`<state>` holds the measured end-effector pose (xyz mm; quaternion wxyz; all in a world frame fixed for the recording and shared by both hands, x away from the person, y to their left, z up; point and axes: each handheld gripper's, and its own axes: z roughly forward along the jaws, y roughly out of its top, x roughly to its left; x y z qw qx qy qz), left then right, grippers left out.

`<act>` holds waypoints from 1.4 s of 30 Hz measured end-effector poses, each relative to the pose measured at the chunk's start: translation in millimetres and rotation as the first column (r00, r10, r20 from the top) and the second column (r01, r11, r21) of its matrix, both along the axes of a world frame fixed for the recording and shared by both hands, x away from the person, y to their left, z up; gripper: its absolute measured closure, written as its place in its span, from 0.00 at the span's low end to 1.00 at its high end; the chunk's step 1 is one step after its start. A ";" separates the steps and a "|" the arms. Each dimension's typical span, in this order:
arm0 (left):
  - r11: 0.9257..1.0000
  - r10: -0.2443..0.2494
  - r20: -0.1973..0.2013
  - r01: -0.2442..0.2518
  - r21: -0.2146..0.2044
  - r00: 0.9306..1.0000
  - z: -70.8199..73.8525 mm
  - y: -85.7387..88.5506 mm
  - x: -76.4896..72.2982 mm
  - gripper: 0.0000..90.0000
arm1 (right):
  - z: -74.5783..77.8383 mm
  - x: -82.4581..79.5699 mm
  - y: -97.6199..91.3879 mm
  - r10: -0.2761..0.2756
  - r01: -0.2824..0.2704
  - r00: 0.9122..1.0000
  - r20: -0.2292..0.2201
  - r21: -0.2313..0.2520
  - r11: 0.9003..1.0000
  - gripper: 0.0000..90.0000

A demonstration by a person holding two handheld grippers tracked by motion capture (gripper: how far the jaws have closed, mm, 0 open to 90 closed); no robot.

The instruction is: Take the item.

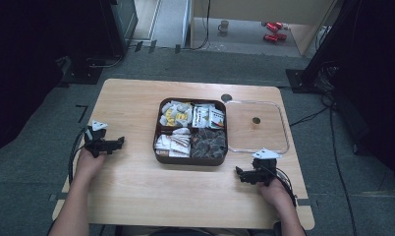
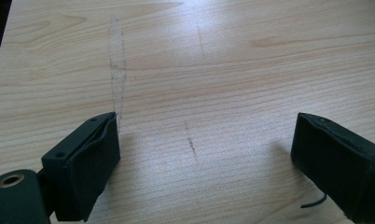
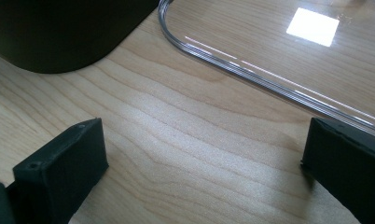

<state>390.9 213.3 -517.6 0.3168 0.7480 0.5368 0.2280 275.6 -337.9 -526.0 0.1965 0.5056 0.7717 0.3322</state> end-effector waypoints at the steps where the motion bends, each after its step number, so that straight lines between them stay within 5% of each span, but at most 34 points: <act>1: 1.000 0.000 0.000 0.000 0.000 1.000 0.0 0.0 0.0 0.09 | 0.1 0.0 -0.1 -0.001 0.001 1.000 -0.001 0.002 1.000 0.00; 33: 1.000 -0.007 -0.006 0.007 0.003 1.000 1.0 -0.7 0.8 0.10 | 0.0 0.0 0.2 0.000 0.000 1.000 0.000 -0.001 1.000 0.00; 42: 1.000 -0.029 -0.034 0.029 0.011 0.999 7.5 -1.3 1.7 0.28 | 0.0 0.0 0.2 0.000 0.000 1.000 0.000 -0.001 1.000 0.00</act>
